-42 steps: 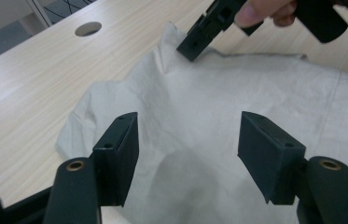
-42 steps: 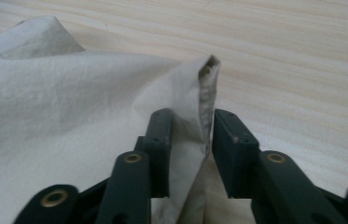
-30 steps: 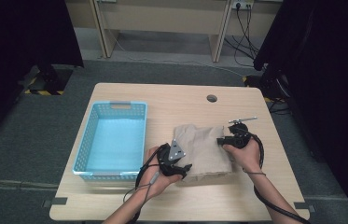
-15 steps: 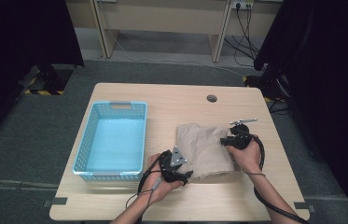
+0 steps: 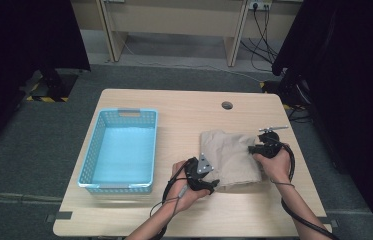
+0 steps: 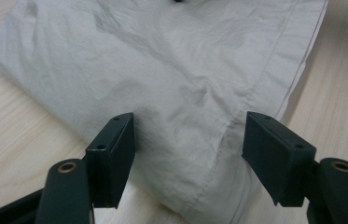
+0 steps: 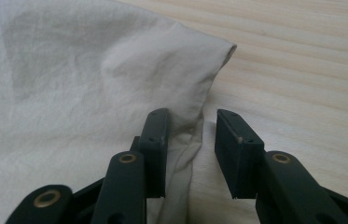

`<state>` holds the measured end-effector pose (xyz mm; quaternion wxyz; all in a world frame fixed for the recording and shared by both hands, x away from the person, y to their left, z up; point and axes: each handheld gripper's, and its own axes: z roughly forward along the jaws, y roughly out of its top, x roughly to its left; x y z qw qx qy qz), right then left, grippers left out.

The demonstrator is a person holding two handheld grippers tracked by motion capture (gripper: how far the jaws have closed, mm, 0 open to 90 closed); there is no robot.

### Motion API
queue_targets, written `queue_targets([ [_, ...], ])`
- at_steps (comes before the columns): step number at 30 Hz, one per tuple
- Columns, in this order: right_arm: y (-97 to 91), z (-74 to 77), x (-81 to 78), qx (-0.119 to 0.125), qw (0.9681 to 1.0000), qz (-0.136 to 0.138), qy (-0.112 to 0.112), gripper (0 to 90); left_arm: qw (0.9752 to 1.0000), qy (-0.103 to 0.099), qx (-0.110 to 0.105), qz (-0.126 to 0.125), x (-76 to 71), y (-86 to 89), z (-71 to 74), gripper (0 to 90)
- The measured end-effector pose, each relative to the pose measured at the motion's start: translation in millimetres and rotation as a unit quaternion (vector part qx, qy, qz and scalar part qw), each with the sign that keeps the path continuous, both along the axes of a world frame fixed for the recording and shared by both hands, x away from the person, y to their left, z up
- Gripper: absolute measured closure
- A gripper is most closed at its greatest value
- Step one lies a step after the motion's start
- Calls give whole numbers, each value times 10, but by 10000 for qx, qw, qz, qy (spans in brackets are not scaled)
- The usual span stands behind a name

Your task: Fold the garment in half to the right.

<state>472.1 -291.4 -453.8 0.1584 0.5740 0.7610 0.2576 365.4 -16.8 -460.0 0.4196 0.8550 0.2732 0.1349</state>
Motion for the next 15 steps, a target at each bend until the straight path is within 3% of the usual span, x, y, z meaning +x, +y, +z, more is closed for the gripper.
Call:
queue_targets([
  [5,-60,18,17,22,10000,-80,2,621,10000,-21,-61,-26,2,-33,15,326],
  [6,-74,52,9,137,9998,-111,-50,587,9999,-20,-143,-8,-11,2,26,315],
  [15,-138,197,31,448,9982,-242,-301,454,9992,3,-342,208,-64,118,85,143],
])
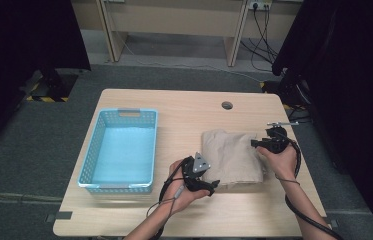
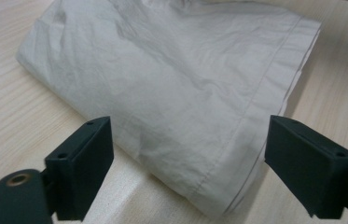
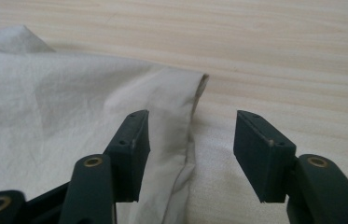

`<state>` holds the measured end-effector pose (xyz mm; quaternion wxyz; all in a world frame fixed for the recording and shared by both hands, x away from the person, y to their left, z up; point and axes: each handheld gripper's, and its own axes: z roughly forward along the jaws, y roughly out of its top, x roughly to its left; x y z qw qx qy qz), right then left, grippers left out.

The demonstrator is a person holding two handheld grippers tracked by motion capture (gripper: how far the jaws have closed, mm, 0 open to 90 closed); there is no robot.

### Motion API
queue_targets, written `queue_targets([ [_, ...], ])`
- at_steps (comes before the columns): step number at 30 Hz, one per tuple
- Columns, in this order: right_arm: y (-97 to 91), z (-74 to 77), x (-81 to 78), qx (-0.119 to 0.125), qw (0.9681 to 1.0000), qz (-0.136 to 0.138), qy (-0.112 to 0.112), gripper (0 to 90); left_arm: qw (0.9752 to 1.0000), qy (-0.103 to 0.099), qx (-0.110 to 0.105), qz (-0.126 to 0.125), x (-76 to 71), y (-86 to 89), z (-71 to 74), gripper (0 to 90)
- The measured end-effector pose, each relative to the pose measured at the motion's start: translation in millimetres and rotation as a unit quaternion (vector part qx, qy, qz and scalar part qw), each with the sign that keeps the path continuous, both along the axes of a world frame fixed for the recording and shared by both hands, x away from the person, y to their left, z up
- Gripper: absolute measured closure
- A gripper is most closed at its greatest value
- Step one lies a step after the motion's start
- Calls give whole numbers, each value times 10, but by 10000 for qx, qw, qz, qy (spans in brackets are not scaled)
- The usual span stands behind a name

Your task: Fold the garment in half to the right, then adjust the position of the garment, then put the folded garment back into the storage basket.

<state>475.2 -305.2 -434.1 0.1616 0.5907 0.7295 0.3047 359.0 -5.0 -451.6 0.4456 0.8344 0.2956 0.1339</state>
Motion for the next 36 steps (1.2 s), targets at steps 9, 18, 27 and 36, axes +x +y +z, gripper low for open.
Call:
queue_targets([
  [9,-70,60,-58,120,9999,-93,-61,411,9998,10,-156,-146,-45,7,20,125],
  [18,-88,108,-42,168,9998,-99,-70,395,9997,-11,-74,-222,-78,32,-13,124],
  [27,-37,114,36,150,9999,-14,-5,380,9997,-61,75,-230,-109,64,-61,128],
  [36,58,140,175,132,9998,40,136,362,9991,-88,275,-303,-148,53,-120,158],
])
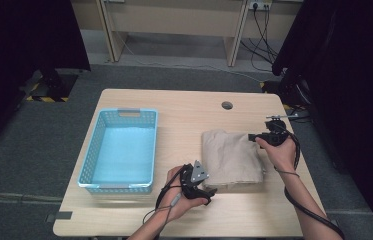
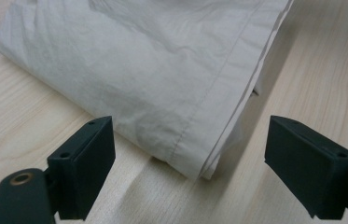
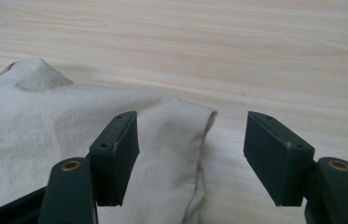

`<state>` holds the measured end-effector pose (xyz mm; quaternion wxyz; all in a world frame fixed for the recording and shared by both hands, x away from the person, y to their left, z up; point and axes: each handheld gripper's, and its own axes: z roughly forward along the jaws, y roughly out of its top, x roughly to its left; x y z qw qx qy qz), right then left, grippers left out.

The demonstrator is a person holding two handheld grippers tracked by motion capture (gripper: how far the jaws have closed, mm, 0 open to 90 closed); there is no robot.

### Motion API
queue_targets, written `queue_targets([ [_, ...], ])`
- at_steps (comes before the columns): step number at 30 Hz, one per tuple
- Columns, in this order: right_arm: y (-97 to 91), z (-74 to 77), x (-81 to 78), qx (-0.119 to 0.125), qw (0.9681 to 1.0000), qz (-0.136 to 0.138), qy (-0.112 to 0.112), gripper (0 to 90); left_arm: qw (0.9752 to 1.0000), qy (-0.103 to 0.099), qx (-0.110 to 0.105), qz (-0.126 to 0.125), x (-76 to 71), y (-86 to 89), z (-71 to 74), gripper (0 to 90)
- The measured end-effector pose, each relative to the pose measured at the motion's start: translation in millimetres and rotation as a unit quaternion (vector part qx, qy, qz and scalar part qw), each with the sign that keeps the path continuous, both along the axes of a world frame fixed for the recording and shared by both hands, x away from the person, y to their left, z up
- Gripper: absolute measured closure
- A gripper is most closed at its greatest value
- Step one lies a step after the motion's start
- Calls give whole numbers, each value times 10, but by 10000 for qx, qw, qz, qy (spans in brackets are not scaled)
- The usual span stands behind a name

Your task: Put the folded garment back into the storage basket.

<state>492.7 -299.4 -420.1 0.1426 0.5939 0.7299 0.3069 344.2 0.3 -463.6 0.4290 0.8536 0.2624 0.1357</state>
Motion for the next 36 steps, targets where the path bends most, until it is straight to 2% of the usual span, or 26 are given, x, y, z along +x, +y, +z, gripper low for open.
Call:
queue_targets([
  [3,50,-27,65,-45,10000,25,79,360,10000,-23,12,30,24,-6,-6,166],
  [9,136,-140,173,-189,9993,68,307,358,9998,-30,205,15,76,-74,-50,200],
  [14,196,-236,218,-234,9990,98,381,356,9994,13,355,15,98,-125,-87,247],
  [20,231,-302,251,-388,9983,221,370,361,9992,24,406,-3,130,-143,-99,338],
  [24,261,-324,254,-478,9977,301,386,394,9991,36,427,4,146,-135,-115,393],
  [27,285,-337,245,-572,9973,360,300,425,9992,120,386,18,153,-124,-116,434],
  [30,324,-351,217,-695,9964,457,152,516,9993,176,337,58,171,-112,-122,462],
  [31,335,-354,204,-681,9963,508,99,561,9993,193,321,58,176,-110,-123,473],
  [36,339,-374,177,-546,9965,632,-33,646,9995,159,276,-4,180,-115,-126,562],
])
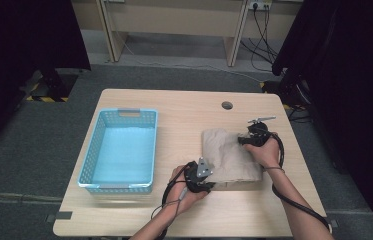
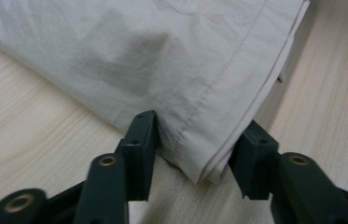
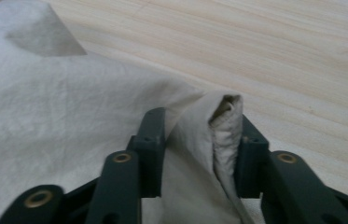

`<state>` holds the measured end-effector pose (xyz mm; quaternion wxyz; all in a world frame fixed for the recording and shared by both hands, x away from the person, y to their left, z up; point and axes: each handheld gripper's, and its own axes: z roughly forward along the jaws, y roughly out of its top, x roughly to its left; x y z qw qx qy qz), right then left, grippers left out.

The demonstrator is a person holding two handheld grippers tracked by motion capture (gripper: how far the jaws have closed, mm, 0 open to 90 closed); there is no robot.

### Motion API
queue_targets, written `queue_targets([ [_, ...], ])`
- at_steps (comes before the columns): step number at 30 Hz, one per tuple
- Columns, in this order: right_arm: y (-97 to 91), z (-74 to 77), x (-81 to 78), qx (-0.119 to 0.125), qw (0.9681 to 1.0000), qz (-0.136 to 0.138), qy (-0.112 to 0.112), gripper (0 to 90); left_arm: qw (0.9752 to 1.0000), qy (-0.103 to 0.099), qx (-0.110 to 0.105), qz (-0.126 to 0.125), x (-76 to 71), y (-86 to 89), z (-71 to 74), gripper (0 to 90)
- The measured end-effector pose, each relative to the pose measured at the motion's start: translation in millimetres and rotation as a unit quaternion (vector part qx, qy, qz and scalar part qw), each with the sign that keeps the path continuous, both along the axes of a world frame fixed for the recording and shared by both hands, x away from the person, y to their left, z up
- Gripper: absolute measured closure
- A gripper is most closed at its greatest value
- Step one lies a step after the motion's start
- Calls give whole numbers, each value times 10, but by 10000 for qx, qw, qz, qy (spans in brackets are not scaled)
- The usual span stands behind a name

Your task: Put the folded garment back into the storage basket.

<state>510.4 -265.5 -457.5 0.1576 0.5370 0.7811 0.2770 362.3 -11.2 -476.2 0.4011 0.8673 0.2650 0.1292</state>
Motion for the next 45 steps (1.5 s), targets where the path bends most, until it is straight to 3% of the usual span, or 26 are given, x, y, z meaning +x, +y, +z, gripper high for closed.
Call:
queue_targets([
  [7,21,15,-1,213,9996,-35,179,821,10000,-80,-9,-34,7,4,-1,723],
  [17,-22,31,-24,505,9982,-186,247,853,9995,-240,-205,99,-17,45,-2,837],
  [29,-57,299,-97,456,9984,-182,-275,856,9953,-838,-401,258,-71,92,187,842],
  [37,-25,493,-101,453,9977,-119,-483,856,9933,-959,-572,298,-84,138,315,842],
  [45,45,592,-107,471,9971,-39,-604,855,9918,-1063,-639,301,-107,218,420,844],
])
